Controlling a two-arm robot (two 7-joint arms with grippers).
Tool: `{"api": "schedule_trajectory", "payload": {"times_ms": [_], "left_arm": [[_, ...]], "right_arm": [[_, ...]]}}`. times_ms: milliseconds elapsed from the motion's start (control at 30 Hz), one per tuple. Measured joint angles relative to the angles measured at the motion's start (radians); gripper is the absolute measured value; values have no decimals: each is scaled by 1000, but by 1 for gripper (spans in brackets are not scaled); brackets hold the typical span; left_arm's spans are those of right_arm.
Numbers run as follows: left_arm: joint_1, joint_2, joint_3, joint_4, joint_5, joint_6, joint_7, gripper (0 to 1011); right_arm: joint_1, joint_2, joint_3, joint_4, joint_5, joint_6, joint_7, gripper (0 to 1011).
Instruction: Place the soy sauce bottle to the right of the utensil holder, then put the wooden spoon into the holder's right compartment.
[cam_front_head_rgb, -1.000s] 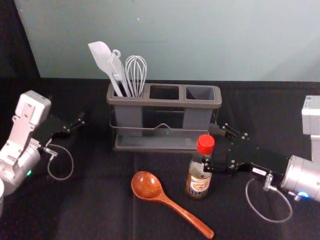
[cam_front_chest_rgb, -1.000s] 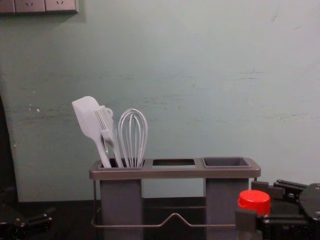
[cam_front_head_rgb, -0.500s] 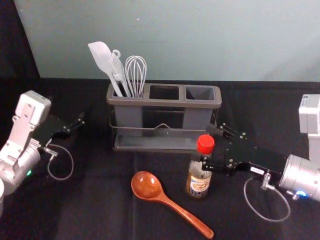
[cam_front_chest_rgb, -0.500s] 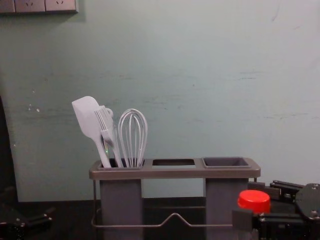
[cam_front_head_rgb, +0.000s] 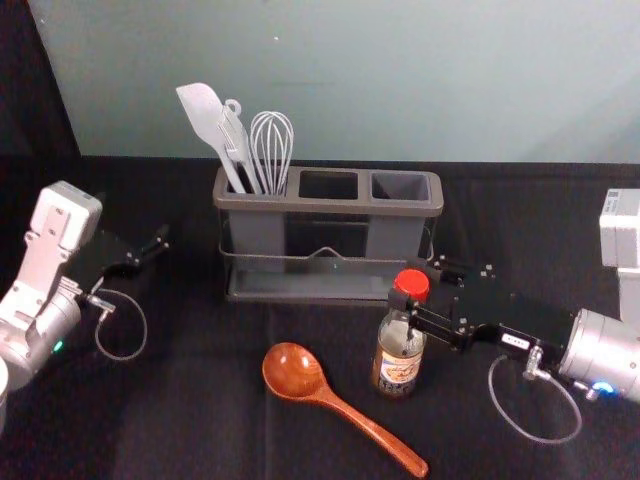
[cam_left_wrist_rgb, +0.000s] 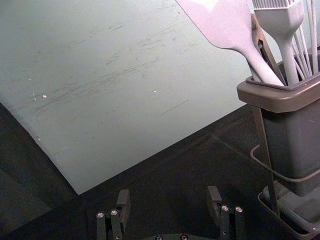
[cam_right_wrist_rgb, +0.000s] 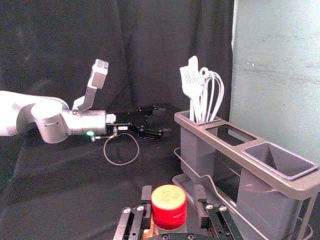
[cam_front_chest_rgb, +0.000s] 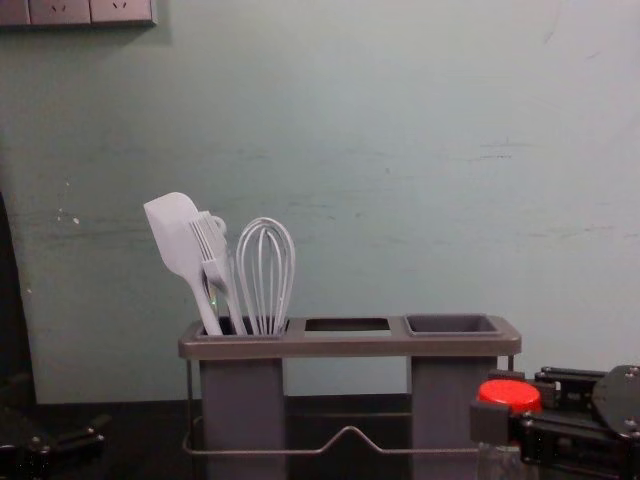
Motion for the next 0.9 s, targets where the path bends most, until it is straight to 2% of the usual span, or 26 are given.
{"api": "schedule_trajectory", "payload": {"times_ms": [33,100,133,167,533,700,833,900], "left_arm": [[0,0,0,0,0,0,0,1005],[0,0,0,0,0,0,0,1005],[0,0,0,0,0,0,0,1005],[0,0,0,0,0,0,0,1005],[0,0,0,0,0,0,0,1005],[0,0,0,0,0,0,0,1005],[0,0,0,0,0,0,0,1005],[0,0,0,0,0,0,0,1005]], "right_arm": [[0,0,0,0,0,0,0,507],[0,0,0,0,0,0,0,466],[-1,0,1,-1,0,-1,0,396],[-1,1,1,-1,0,-1,0,383],[-14,14,10,-23,15,-14,0,380],[-51,54,43,-71,21,-23,-22,380],[-96,96,88,-106,21,-41,-42,380],[-129,119,123,-119,27,-53,-55,378]]}}
